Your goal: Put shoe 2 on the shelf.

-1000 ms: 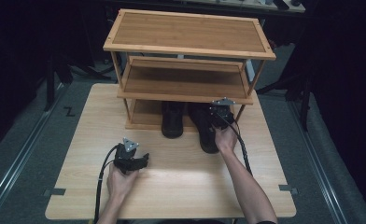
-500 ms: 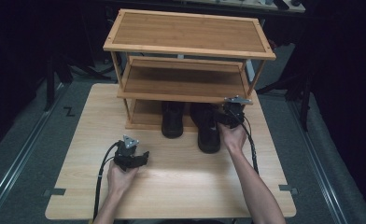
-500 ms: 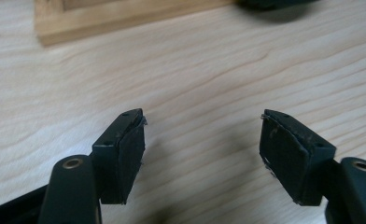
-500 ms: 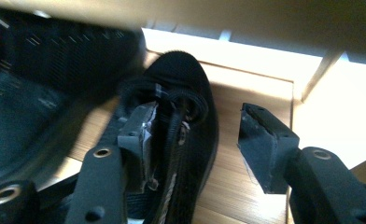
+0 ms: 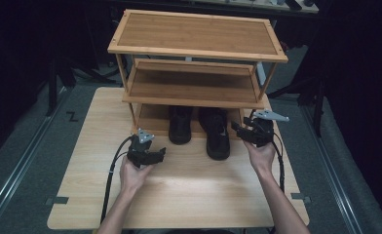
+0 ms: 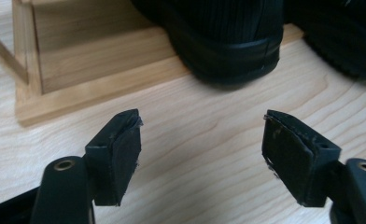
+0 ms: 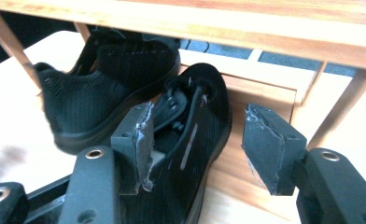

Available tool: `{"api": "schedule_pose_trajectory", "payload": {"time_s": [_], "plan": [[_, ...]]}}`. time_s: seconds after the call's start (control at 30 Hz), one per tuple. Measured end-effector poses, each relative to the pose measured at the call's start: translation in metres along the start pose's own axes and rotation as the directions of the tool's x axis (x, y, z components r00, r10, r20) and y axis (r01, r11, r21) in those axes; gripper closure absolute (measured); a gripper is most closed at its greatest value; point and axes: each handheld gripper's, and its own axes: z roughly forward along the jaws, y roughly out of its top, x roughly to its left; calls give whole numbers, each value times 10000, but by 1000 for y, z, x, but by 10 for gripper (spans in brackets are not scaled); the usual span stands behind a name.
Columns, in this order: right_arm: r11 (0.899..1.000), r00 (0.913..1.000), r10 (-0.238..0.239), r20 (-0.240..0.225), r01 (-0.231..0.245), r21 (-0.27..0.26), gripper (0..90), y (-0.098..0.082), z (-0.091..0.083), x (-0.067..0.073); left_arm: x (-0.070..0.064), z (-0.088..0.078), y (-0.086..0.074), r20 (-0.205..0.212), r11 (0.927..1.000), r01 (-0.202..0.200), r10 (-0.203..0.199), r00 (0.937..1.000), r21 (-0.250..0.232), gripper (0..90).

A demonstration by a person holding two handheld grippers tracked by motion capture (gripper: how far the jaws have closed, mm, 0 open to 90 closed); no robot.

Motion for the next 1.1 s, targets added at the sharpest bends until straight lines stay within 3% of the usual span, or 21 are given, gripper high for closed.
{"api": "schedule_pose_trajectory", "payload": {"time_s": [0.1,0.2,0.33,0.53,0.7,0.77,0.93,1.0,1.07,1.1], "plan": [[10000,9999,-67,-135,67,34,437,-4,-9,1,-4,1,8,-18,10000,6,-6,10000,-56,279],[9968,9986,-367,-381,393,702,430,-18,-16,8,-10,7,18,-134,9999,-76,75,9999,-84,283],[9927,9969,-640,-446,682,994,433,-31,-15,15,-15,13,26,-148,9998,-208,208,9997,20,279],[9871,9940,-826,-723,916,1311,435,-46,0,29,-30,22,43,-155,9988,-441,438,9989,-217,293],[9851,9931,-1064,-490,1120,1302,501,-48,16,37,-40,32,55,-598,9980,-552,533,9968,-301,324],[9856,9936,-912,-667,996,1369,582,-50,25,38,-42,35,58,-631,9978,-465,435,9971,-465,352],[9864,9927,-919,-788,1015,1290,670,-48,32,40,-42,43,66,-581,9987,-213,187,9981,-458,392],[9860,9922,-819,-942,944,1371,694,-46,35,39,-43,48,69,-513,9992,-154,135,9986,-375,434],[9840,9911,-886,-992,1026,1455,709,-43,39,40,-42,52,71,-238,9990,177,-187,9995,-409,475],[9844,9911,-866,-1011,1007,1443,719,-41,43,41,-42,53,72,-234,9986,228,-240,9994,-482,559]]}}
